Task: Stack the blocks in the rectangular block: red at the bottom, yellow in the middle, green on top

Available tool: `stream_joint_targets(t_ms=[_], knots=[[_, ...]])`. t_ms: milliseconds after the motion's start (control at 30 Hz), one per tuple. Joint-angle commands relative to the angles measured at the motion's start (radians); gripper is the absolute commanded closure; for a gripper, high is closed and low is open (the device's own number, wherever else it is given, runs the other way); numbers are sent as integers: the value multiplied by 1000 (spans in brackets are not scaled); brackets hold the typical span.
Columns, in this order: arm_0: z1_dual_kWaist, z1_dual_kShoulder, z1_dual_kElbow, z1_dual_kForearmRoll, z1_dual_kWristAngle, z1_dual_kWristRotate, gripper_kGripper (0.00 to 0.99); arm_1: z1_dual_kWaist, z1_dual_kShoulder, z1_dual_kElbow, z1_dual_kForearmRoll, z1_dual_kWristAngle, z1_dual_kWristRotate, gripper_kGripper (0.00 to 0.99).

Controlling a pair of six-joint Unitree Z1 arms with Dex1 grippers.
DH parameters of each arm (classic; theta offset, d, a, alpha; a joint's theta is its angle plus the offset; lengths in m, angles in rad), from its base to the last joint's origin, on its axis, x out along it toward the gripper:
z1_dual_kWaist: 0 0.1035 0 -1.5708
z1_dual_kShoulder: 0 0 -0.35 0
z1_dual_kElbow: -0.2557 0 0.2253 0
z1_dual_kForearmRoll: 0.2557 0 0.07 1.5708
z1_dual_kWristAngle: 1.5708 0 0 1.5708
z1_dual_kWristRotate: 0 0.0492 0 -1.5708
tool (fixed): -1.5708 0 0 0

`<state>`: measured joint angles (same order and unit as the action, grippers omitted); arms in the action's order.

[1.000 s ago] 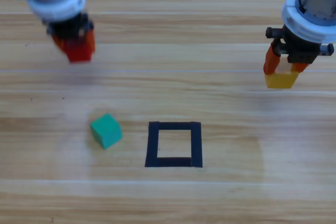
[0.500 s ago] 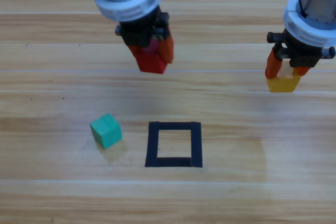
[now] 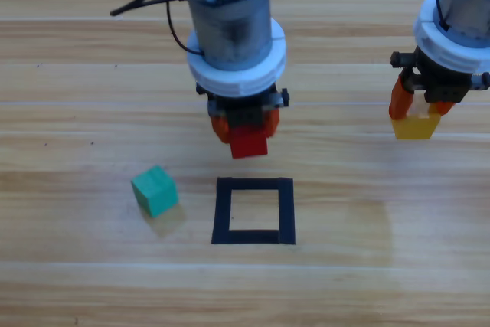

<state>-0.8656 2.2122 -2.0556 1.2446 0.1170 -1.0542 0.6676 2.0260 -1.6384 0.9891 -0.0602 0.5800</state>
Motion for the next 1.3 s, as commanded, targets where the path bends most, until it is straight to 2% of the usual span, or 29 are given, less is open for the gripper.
stream_joint_targets(t_ms=[33, 533, 833, 1300], knots=[[-67, 73, 32, 4, 1, -4, 990, 20, -47, 23, -17, 11, -8, 829], [-69, 110, 58, -10, -14, 65, 990, 27, -36, 25, -23, 10, -8, 829], [-69, 123, 126, -76, -33, 77, 990, 27, -30, 31, -38, 8, -8, 829], [-69, 152, 155, -122, -43, 13, 990, 32, -23, 29, -43, 3, -9, 829]])
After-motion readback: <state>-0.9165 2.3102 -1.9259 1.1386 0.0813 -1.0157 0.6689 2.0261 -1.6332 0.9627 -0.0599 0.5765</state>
